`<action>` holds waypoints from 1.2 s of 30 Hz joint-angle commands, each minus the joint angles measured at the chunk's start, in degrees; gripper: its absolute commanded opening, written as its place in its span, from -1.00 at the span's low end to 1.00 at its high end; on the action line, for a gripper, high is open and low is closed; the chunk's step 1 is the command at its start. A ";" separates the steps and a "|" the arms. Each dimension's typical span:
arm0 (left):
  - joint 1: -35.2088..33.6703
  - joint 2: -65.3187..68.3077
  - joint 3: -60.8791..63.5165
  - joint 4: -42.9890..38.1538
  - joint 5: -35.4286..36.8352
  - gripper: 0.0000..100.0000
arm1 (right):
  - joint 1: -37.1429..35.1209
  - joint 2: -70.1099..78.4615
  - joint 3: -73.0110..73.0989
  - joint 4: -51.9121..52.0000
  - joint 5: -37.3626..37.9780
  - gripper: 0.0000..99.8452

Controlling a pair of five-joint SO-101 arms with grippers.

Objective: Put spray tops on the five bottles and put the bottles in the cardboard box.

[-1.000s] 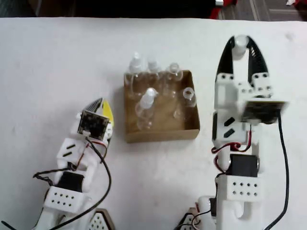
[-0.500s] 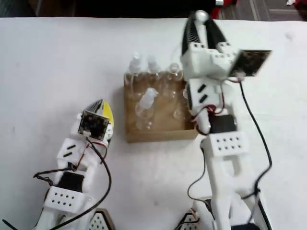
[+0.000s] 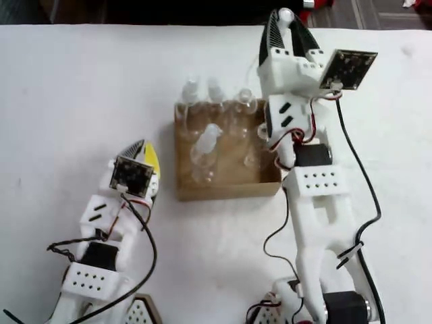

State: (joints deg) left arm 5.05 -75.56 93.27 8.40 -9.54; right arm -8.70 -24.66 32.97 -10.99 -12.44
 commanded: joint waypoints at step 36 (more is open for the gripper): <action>0.40 -1.45 -0.79 -1.32 -0.53 -0.95 | -1.54 5.67 -2.37 6.29 -0.35 -0.97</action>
State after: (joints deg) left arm 5.05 -75.56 93.27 8.40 -9.54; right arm -9.67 -20.18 32.97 -4.66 -12.62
